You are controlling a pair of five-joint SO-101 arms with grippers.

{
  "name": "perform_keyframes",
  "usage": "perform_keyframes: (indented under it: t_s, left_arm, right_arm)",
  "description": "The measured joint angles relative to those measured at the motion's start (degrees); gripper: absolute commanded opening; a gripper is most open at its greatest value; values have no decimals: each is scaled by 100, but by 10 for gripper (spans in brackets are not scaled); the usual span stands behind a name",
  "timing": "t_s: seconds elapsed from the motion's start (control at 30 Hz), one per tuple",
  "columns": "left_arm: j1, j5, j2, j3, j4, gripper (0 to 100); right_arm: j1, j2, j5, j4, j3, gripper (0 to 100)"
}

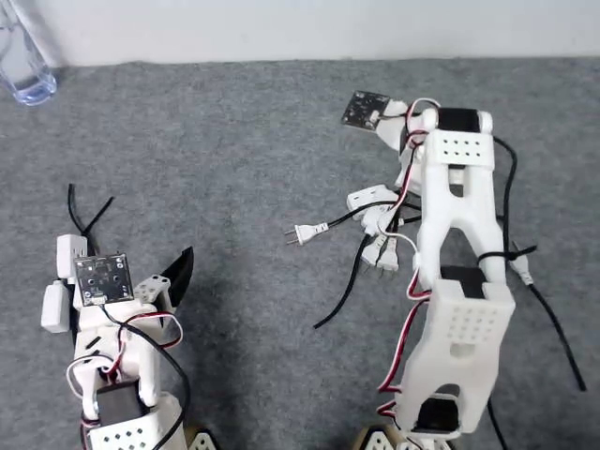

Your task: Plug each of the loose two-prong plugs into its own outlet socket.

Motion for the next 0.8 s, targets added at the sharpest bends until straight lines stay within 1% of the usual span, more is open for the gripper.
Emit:
perform_keyframes:
  t_s: [0.1, 0.2, 0.8]
  left_arm:
    - [0, 0, 0, 0, 0, 379]
    - [0, 0, 0, 0, 0, 379]
    - [0, 0, 0, 0, 0, 379]
  right_arm:
    - [-97, -158, 0, 396, 0, 376]
    - [-132, -158, 0, 571, 0, 376]
    - [44, 651, 0, 677, 0, 376]
